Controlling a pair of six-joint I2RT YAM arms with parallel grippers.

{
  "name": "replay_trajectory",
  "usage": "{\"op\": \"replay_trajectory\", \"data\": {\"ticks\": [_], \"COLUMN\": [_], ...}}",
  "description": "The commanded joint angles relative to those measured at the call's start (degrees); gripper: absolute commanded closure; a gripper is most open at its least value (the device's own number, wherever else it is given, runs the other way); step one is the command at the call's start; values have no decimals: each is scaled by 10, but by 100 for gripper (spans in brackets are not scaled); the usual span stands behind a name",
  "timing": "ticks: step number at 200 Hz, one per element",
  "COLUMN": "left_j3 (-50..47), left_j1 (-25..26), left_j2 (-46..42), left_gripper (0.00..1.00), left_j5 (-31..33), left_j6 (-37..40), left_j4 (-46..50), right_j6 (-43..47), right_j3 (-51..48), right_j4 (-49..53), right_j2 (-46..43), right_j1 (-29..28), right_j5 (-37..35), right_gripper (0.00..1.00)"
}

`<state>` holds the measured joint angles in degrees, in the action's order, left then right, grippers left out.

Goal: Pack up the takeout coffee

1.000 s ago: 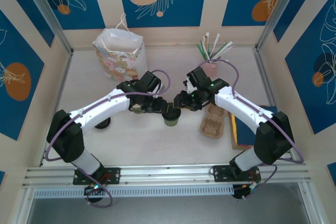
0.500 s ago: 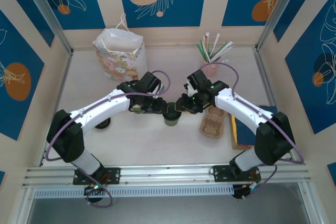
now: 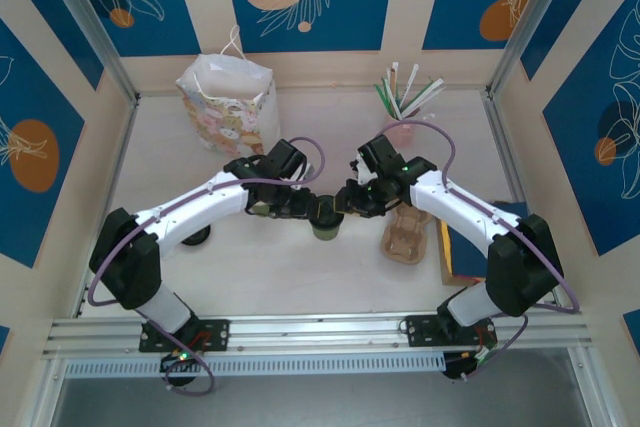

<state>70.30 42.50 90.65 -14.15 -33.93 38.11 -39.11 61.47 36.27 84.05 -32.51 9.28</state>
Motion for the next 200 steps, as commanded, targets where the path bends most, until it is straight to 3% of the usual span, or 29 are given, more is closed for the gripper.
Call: {"op": "replay_trajectory", "data": {"ticks": [1,95,200], "left_j3": [-20,-32,22], "left_j1": [6,6,6], "left_j2": [14,24,16], "left_gripper": [71,72,72], "left_j5": [-3,-4,6], "left_j6": [8,11,16], "left_j4": [8,16,44], "right_j6": [-8,-7,7], "right_j3": [-34,-40,69], "right_j4": [15,26,50], "right_j2": [23,35,29], "right_j1": [-4,-8,0], "right_j5": [4,-4,-7], "right_gripper": [72,72,57]}}
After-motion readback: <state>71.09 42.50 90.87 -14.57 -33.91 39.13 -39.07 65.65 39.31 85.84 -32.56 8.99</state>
